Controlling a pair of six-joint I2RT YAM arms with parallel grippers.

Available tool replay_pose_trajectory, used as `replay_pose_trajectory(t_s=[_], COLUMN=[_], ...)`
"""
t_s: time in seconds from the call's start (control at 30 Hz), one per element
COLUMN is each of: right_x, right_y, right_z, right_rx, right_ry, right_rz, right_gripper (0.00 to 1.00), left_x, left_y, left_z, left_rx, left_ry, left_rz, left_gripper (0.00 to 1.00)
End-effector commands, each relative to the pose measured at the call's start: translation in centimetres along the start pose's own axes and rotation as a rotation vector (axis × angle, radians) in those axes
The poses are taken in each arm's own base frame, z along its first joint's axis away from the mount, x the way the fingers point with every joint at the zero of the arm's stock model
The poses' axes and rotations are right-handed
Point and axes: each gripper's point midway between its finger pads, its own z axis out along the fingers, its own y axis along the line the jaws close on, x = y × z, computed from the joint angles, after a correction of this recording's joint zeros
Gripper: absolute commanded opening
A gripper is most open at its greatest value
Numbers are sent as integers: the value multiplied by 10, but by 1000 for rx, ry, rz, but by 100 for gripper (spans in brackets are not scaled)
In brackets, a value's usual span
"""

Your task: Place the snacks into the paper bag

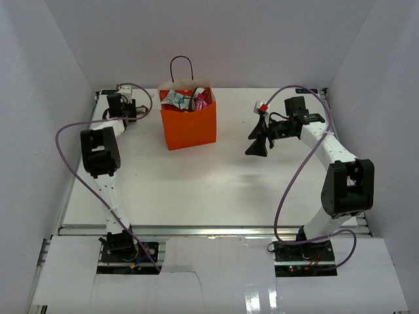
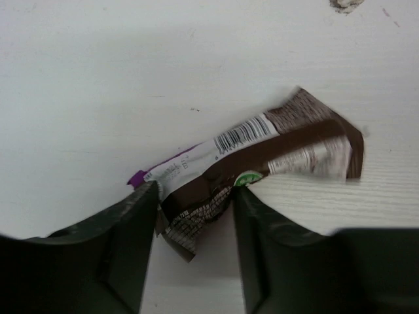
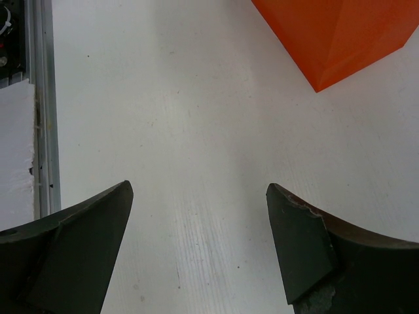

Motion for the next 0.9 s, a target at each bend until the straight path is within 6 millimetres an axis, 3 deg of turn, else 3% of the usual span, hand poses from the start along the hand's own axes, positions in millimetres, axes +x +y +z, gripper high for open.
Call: replay_pose_trajectory(t_s=[0.0,0.1,0.13,0.2,0.27,0.3,0.33,0.5,0.53,0.57,0.6,0.63,0.67,0.73,0.77,0.83,0.87], right_x=[-18,-20,-23,-25,-29,-30,-32,-40,-45,-46,-49,-49,-49,-52,-53,-55,-55], right_y=[1,5,7,11,18,20,25,42,47,51,58,62,65,75,81,90,97], right_z=[-4,-5,-7,-8,-11,-12,-14,-20,-22,-23,-24,-24,-23,-22,-21,-21,-17], right_rx=[-20,-24,-22,-27,-32,-34,-35,-55,-57,-68,-78,-85,-90,-106,-120,-130,-146], right_ry=[-39,-46,-49,-56,-67,-69,-74,-100,-107,-114,-114,-112,-110,-109,-112,-115,-112], right_rz=[-32,-33,-35,-36,-41,-43,-48,-58,-70,-74,-97,-107,-120,-149,-160,-185,-195], right_gripper=[88,88,88,88,88,88,88,88,87,87,87,87,87,87,87,87,87], left_x=[-14,-9,-16,-18,-19,-7,-21,-32,-21,-37,-37,-19,-34,-28,-21,-7,-5], left_y=[-9,-14,-14,-17,-20,-23,-21,-27,-30,-29,-32,-37,-36,-38,-40,-47,-51], left_z=[-6,-12,-18,-29,-38,-44,-56,-101,-110,-128,-137,-148,-170,-192,-216,-239,-260], left_rx=[43,57,60,68,74,76,72,78,78,80,89,90,93,83,81,91,103], left_ry=[-21,-8,-19,-20,-26,-3,-33,-44,-12,-46,-42,-5,-48,-50,-54,-25,-39], left_rz=[-1,-40,-53,-90,-128,-145,-158,-266,-303,-312,-338,-358,-369,-417,-433,-463,-496], left_gripper=[54,38,29,20,15,14,13,10,9,7,6,5,4,3,2,1,0])
